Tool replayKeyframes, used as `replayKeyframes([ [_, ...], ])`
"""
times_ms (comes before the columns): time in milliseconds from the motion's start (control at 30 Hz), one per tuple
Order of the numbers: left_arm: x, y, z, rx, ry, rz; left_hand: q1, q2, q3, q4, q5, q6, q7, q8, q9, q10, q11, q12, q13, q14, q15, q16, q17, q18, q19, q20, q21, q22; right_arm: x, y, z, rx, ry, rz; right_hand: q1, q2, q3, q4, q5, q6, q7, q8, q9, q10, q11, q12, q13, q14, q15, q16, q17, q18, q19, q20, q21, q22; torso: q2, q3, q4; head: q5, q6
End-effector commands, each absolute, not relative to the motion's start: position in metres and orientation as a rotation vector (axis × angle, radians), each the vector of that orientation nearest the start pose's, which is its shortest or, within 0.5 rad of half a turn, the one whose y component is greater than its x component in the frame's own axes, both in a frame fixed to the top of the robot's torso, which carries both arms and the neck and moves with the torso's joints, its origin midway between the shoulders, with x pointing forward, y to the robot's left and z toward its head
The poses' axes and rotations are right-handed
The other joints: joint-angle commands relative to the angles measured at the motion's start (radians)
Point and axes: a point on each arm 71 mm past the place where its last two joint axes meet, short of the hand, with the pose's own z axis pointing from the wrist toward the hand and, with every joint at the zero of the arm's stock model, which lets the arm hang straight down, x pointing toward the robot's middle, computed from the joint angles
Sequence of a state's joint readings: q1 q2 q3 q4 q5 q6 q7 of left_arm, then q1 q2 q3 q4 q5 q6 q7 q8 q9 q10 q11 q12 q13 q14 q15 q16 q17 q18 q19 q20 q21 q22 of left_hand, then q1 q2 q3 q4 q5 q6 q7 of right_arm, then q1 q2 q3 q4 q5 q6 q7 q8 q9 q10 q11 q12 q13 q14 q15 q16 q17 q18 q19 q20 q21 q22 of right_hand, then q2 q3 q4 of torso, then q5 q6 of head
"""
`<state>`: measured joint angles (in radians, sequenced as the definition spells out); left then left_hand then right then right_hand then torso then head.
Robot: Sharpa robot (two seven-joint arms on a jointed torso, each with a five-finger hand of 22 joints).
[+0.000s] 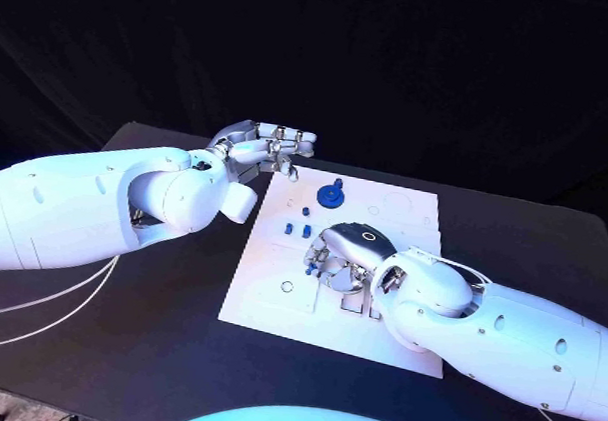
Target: Assemble the parts on the task board
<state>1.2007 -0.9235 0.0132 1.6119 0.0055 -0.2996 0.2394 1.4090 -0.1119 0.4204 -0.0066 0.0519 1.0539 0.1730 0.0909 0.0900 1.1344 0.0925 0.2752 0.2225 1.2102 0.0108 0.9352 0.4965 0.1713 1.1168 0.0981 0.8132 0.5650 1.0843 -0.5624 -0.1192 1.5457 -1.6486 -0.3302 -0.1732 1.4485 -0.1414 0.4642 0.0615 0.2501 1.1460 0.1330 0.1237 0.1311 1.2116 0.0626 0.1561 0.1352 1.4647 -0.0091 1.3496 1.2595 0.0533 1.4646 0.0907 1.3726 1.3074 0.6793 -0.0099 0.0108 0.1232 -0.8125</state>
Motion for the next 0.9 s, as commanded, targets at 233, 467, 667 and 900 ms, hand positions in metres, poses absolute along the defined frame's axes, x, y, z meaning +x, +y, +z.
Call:
replayKeyframes([
  [233,0.4780,0.2184,-0.1612,-1.183,1.524,-1.542,0.005,-0.005,-0.003,-0.004,0.000,-0.007,0.000,0.007,-0.002,-0.008,0.000,0.004,0.000,-0.008,0.001,-0.004,-0.001,0.013,0.006,-0.001,-0.005,-0.001,0.4197,-0.0518,-0.2530,-0.487,1.730,0.789,-0.013,0.003,0.000,-0.007,0.006,0.004,0.000,0.003,0.002,0.004,0.001,-0.003,0.001,0.044,-0.007,0.003,-0.004,-0.010,0.017,-0.002,0.000,0.193,0.000,-0.0009,0.0008,-0.001,0.000],
  [467,0.4777,0.2179,-0.1612,-1.182,1.528,-1.544,0.005,-0.005,-0.003,-0.004,0.000,-0.007,0.000,0.007,-0.002,-0.008,0.000,0.004,0.000,-0.008,0.001,-0.004,-0.001,0.013,0.006,-0.001,-0.005,-0.001,0.4195,-0.0491,-0.2551,-0.510,1.746,0.769,-0.016,0.003,0.000,-0.007,0.006,0.003,0.000,0.002,0.002,0.004,0.001,-0.004,0.001,0.044,-0.006,0.003,-0.005,-0.009,0.016,-0.001,-0.002,0.193,0.001,-0.0013,0.0022,0.001,0.000],
  [667,0.4776,0.2176,-0.1613,-1.181,1.531,-1.543,0.005,-0.005,-0.003,-0.004,0.000,-0.007,0.000,0.007,-0.002,-0.008,0.000,0.004,0.000,-0.008,0.001,-0.004,-0.001,0.013,0.006,-0.001,-0.005,-0.001,0.4185,-0.0459,-0.2572,-0.526,1.757,0.771,-0.018,0.003,-0.001,-0.007,0.005,0.004,0.000,0.002,0.003,0.004,0.001,-0.005,0.001,0.044,-0.006,0.002,-0.006,-0.009,0.016,-0.001,-0.002,0.193,0.000,-0.0005,0.0010,0.003,-0.004],
  [900,0.4777,0.2177,-0.1615,-1.185,1.532,-1.540,0.002,-0.005,-0.003,-0.004,0.000,-0.008,0.000,0.008,-0.002,-0.010,0.000,0.005,0.000,-0.008,0.001,-0.004,-0.002,0.013,0.005,-0.001,-0.006,-0.001,0.4188,-0.0452,-0.2593,-0.525,1.767,0.763,-0.049,-0.007,-0.011,-0.004,0.008,-0.014,0.005,-0.010,0.001,-0.015,0.007,-0.021,-0.004,0.043,-0.001,0.001,-0.009,-0.007,0.011,0.002,-0.014,0.190,0.000,-0.0003,-0.0010,0.003,-0.004],
])
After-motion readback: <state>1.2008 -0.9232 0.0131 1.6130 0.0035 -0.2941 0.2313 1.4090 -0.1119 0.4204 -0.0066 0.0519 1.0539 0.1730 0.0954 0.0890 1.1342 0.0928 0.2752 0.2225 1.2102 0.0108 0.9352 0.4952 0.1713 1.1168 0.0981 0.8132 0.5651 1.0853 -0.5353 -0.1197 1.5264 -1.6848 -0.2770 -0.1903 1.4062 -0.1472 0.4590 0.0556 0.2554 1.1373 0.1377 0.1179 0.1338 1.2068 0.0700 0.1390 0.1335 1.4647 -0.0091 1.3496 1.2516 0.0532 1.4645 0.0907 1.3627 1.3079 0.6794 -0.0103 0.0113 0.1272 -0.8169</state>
